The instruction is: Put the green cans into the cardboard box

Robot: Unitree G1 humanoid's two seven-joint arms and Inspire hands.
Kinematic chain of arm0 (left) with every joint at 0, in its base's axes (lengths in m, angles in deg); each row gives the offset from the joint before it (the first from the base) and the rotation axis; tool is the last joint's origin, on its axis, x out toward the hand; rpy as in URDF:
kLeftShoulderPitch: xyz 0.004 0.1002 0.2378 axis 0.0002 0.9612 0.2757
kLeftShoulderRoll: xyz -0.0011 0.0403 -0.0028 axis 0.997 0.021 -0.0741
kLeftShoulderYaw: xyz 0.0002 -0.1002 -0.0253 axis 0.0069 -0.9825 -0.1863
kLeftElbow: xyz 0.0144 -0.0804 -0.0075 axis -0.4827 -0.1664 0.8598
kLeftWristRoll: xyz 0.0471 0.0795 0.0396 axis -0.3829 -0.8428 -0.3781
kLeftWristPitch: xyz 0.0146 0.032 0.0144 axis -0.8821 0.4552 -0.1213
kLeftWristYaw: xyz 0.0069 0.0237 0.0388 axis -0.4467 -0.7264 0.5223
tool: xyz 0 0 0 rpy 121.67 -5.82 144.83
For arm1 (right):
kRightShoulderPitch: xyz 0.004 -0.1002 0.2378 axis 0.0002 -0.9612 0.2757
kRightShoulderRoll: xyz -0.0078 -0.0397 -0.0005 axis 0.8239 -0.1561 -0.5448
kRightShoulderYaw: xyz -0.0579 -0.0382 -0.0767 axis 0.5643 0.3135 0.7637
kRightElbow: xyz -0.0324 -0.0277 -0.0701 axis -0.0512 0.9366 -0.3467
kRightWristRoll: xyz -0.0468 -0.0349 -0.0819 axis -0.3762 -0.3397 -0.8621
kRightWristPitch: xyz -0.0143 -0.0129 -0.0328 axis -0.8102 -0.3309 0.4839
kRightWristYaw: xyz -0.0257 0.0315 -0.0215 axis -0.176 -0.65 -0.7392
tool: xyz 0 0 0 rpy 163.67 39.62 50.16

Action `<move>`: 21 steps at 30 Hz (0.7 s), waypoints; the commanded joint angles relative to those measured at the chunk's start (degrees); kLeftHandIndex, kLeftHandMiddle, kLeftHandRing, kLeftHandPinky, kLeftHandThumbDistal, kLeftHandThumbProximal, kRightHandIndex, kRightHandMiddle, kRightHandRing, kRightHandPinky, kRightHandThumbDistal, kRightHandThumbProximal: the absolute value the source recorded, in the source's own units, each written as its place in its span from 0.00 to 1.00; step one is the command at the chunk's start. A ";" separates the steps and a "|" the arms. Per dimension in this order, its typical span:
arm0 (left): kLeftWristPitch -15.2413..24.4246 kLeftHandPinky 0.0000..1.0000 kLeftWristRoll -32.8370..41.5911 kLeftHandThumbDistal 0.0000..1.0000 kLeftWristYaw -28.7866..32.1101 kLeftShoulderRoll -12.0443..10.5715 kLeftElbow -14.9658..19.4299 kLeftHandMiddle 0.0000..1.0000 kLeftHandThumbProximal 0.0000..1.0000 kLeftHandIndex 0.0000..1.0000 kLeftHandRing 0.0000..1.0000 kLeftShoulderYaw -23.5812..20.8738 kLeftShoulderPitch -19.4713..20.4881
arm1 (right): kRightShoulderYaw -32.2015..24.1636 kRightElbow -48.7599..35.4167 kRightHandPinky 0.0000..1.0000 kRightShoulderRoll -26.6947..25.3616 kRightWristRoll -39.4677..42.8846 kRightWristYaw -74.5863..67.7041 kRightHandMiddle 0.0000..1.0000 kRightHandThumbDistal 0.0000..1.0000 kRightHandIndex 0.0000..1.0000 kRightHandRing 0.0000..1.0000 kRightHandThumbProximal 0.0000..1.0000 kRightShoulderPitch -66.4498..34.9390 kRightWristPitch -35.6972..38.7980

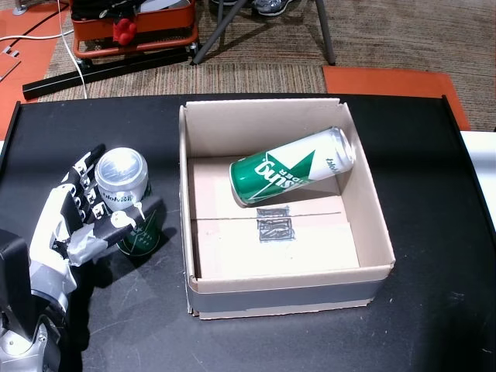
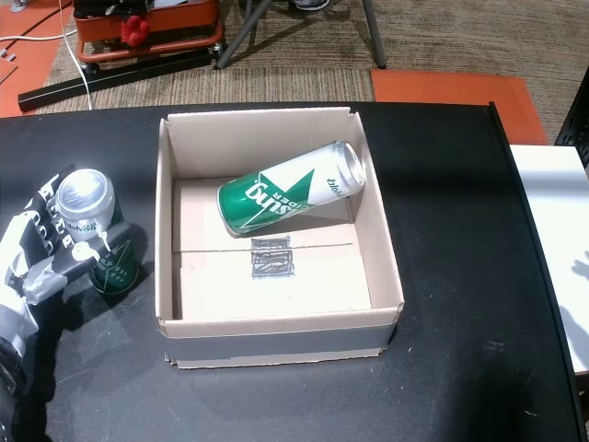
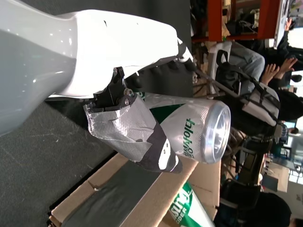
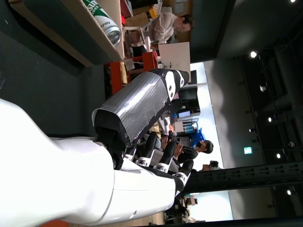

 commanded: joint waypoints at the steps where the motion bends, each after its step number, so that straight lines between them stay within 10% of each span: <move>1: -0.54 0.89 -0.58 1.00 -1.03 0.32 -0.65 0.87 0.10 0.73 0.90 0.29 -0.36 | -0.15 0.04 0.91 0.43 0.49 -0.21 0.68 1.00 0.66 0.79 0.55 0.02 0.57; 21: 1.45 0.73 1.55 0.80 -0.75 -0.60 -0.45 0.81 0.00 0.66 0.80 -2.31 -0.87 | 0.73 -0.04 0.92 0.52 0.14 -1.19 0.69 1.00 0.67 0.81 0.56 0.19 1.27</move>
